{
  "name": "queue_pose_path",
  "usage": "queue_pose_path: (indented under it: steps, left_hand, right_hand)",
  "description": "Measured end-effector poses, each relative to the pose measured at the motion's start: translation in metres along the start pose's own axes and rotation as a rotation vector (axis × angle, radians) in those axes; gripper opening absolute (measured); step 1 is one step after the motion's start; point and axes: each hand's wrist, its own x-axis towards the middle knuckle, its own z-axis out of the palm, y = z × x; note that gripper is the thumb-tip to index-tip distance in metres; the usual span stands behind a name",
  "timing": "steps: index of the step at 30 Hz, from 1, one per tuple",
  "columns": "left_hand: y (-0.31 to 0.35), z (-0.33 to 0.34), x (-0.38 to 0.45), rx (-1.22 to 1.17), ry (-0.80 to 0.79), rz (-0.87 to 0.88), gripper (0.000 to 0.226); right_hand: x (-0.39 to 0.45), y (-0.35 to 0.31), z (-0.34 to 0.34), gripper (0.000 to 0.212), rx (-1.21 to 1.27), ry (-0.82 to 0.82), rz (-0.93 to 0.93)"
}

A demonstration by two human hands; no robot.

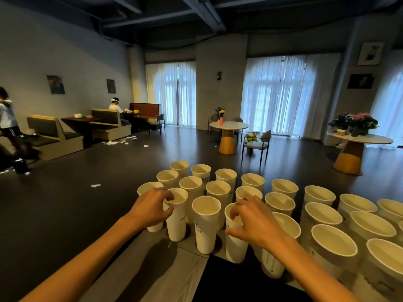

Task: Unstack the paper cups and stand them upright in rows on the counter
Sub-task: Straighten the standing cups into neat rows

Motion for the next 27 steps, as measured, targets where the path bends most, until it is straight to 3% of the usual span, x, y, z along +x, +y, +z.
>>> queue_pose_path:
  steps: [7,24,27]
  left_hand:
    - [-0.011,0.012,0.0,-0.061,-0.082,0.0,0.021]
    - [-0.007,0.011,-0.007,-0.098,-0.073,0.037,0.021]
    - [-0.005,0.01,-0.008,-0.074,-0.066,0.029,0.021]
  right_hand:
    - [-0.004,0.002,0.006,0.022,-0.038,-0.1,0.041]
    - [-0.011,0.01,0.003,0.024,-0.11,-0.111,0.052]
    - [-0.008,0.007,0.002,0.034,-0.121,-0.105,0.062]
